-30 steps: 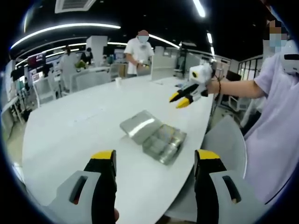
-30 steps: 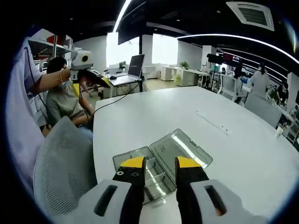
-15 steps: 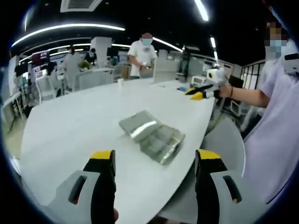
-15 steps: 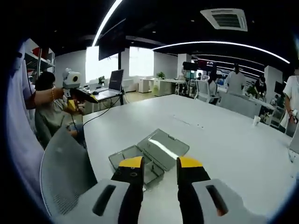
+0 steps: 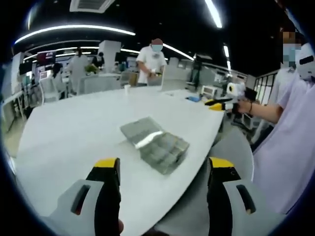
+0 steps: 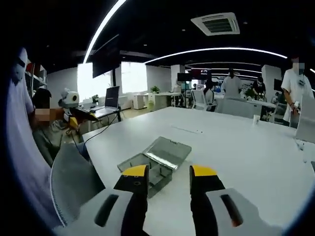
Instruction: Insert the divider into the dual guide fixture by aligning both edges with the guide slots and pushing it downward to the bottom, including one-sided entry, uneven engagement, binding, and posture correction.
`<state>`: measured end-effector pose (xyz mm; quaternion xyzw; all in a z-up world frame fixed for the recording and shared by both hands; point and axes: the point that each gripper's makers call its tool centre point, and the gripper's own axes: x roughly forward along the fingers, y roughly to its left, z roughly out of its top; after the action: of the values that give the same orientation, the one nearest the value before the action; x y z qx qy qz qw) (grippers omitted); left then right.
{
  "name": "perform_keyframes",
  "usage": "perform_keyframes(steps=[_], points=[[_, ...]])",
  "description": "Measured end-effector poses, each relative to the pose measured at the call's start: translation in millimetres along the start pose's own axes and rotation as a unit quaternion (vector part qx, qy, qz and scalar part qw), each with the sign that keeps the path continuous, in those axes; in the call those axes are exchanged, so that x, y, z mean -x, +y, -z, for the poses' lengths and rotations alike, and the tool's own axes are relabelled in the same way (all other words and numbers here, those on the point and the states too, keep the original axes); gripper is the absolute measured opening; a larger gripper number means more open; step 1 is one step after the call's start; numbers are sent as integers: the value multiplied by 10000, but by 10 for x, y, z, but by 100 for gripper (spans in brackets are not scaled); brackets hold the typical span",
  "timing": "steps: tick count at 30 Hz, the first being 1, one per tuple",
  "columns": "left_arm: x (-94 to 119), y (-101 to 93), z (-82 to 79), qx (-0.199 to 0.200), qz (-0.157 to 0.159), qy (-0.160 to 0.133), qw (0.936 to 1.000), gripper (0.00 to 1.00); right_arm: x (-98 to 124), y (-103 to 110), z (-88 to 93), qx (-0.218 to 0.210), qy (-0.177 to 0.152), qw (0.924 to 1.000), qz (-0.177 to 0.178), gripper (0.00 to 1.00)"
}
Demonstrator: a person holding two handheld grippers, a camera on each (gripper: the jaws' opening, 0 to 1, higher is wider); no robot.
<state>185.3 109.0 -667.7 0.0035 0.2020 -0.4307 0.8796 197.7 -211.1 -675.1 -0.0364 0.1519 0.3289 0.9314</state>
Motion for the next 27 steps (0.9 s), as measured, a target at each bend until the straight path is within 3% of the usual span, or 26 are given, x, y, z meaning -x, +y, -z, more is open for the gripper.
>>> perform_keyframes(steps=[9, 21, 27], points=[[-16, -115, 39, 48, 68, 1, 10000, 75, 141, 158, 135, -175, -119, 9997, -107, 44], [-50, -250, 66, 54, 164, 24, 9998, 77, 254, 161, 143, -126, -205, 9997, -109, 50], [-29, -309, 163, 105, 164, 85, 9998, 77, 289, 165, 185, -120, -169, 9997, -97, 50]])
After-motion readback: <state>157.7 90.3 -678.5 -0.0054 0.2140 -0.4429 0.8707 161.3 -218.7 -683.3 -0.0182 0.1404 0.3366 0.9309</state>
